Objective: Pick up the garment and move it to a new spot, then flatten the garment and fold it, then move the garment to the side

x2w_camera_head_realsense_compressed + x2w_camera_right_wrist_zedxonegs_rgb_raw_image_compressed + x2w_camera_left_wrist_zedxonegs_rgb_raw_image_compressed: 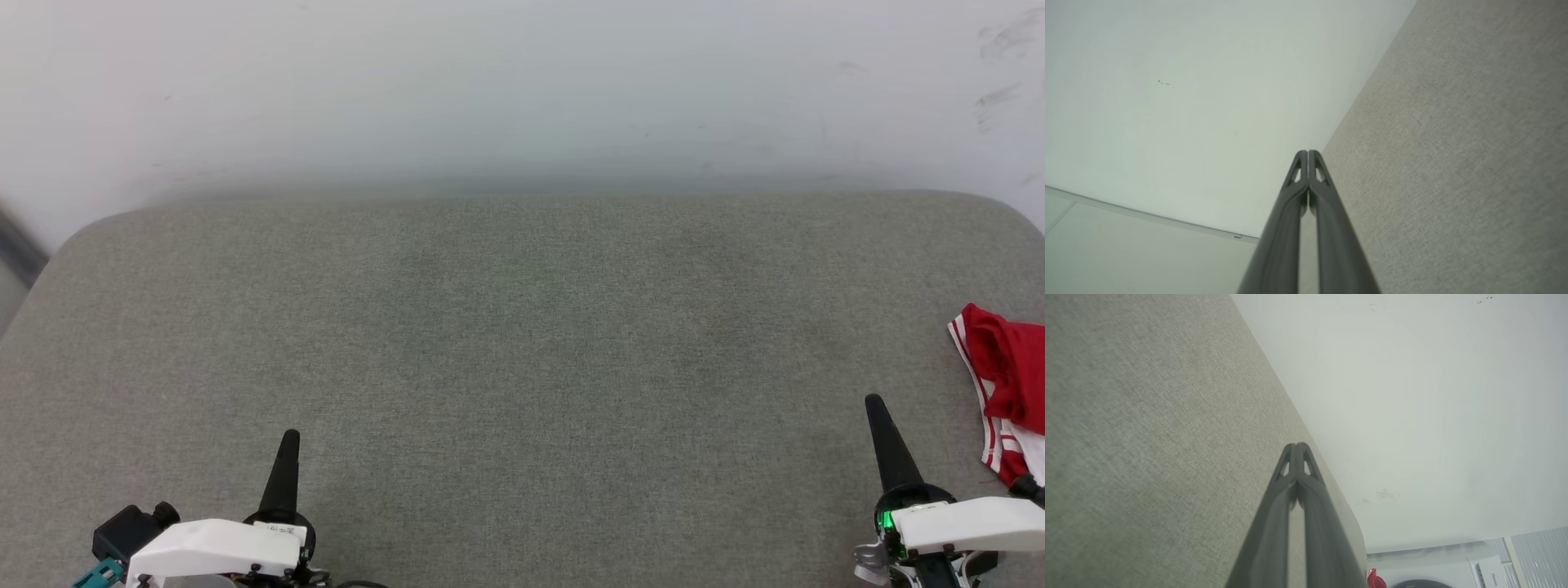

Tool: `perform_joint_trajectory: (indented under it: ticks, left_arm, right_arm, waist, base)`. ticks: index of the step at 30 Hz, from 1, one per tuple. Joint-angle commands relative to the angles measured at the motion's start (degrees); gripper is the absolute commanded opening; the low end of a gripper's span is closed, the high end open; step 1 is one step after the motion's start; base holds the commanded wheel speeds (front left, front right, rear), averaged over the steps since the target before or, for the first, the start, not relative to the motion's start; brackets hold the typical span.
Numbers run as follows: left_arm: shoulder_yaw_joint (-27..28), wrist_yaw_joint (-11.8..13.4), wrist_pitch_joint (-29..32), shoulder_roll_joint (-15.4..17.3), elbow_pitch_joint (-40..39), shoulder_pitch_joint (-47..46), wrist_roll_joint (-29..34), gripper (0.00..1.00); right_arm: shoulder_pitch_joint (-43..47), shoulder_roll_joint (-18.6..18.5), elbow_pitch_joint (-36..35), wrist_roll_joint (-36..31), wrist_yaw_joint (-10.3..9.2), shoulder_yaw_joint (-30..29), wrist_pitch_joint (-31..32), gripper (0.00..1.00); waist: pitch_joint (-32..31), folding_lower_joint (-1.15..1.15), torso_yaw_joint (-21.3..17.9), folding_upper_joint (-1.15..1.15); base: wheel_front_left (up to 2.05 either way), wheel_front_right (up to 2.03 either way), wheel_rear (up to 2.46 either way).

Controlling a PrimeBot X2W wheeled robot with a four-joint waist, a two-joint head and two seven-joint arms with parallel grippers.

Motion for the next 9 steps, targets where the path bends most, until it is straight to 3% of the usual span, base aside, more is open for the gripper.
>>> perform_joint_trajectory:
  ticks: [1, 9]
  left_arm:
    - [0.22, -0.43, 0.28, 0.16, -0.18, -1.25, -1.11, 0.00]
    - [0.79, -0.94, 1.42, 0.08, 0.47, -2.13, -5.66, 0.00]
  right_arm:
    - [-1.27, -0.43, -0.18, 1.26, -0.02, -0.14, 0.22, 0.00]
    - [-2.02, -0.37, 0.37, 5.62, -0.02, -0.41, 1.35, 0.00]
  waist:
    - [0.00, 0.00, 0.01, 0.00]
    - [0.03, 0.00, 0.08, 0.00]
  base:
    - [0.00, 0.00, 0.00]
    - [0.00, 0.00, 0.00]
